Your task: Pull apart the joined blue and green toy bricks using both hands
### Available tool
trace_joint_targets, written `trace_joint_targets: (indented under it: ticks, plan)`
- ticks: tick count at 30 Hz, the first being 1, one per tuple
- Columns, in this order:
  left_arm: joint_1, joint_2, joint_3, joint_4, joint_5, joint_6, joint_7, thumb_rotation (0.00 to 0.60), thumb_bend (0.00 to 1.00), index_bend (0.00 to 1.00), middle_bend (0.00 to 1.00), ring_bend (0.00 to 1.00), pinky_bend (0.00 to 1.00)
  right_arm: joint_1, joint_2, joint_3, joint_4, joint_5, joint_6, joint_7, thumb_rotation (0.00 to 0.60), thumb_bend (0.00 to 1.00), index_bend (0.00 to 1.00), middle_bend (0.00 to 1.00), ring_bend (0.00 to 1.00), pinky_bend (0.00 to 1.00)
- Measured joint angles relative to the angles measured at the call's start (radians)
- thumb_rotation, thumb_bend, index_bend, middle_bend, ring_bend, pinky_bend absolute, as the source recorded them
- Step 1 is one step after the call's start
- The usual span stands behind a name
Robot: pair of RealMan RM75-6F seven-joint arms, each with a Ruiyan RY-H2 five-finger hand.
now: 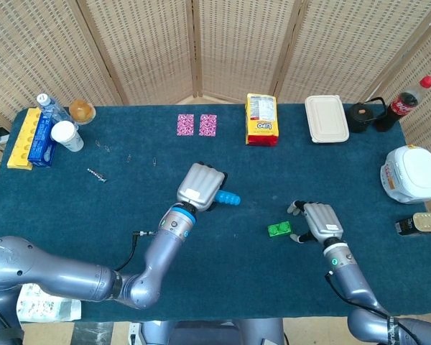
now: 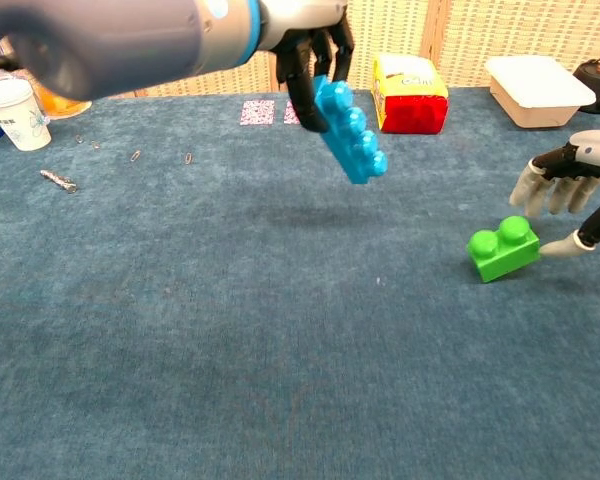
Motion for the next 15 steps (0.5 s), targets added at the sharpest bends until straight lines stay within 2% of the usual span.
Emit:
trace_joint_targets:
  ticks: [7, 10, 11, 13, 15]
  plan:
    - [0.047, 0.006, 0.04, -0.014, 0.043, -0.007, -0.045, 0.6, 0.33, 0.79, 0.6, 0.47, 0.41, -0.017, 0.036, 0.0, -0.056, -0.01, 0.069, -0.011, 0.6, 0.25, 0.24, 0.3, 0.3, 0.28]
    - [0.058, 0.0, 0.057, -0.013, 0.054, -0.017, -0.053, 0.6, 0.32, 0.79, 0.6, 0.46, 0.37, -0.033, 0.064, 0.002, -0.084, -0.032, 0.099, -0.002, 0.6, 0.25, 0.24, 0.3, 0.3, 0.28]
    - [0.06, -0.002, 0.06, -0.013, 0.054, -0.022, -0.054, 0.6, 0.3, 0.74, 0.58, 0.43, 0.34, -0.038, 0.071, 0.002, -0.09, -0.039, 0.106, 0.001, 0.6, 0.25, 0.24, 0.3, 0.3, 0.28]
    - [0.062, -0.009, 0.07, -0.01, 0.051, -0.04, -0.054, 0.6, 0.25, 0.56, 0.51, 0.34, 0.27, -0.047, 0.083, 0.001, -0.101, -0.051, 0.117, 0.006, 0.6, 0.25, 0.24, 0.3, 0.3, 0.28]
    - [0.062, -0.019, 0.079, -0.005, 0.052, -0.055, -0.053, 0.6, 0.19, 0.29, 0.37, 0.21, 0.2, -0.056, 0.096, 0.0, -0.11, -0.061, 0.128, 0.011, 0.6, 0.25, 0.24, 0.3, 0.3, 0.28]
